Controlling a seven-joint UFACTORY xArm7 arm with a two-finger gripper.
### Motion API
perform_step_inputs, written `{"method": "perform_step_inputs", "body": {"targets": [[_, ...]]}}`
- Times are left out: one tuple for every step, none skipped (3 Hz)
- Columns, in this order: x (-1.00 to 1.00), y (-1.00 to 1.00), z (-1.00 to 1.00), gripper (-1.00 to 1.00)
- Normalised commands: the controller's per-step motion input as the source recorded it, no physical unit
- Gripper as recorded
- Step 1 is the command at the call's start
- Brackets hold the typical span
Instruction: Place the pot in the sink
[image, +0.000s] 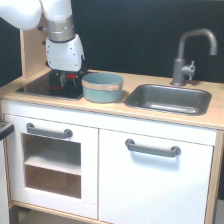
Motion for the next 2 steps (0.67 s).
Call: {"method": "perform_step_inputs", "body": {"targets": [[0.40, 0.02, -0.86, 0.60], [0.59, 0.45, -1.00, 0.09]]}}
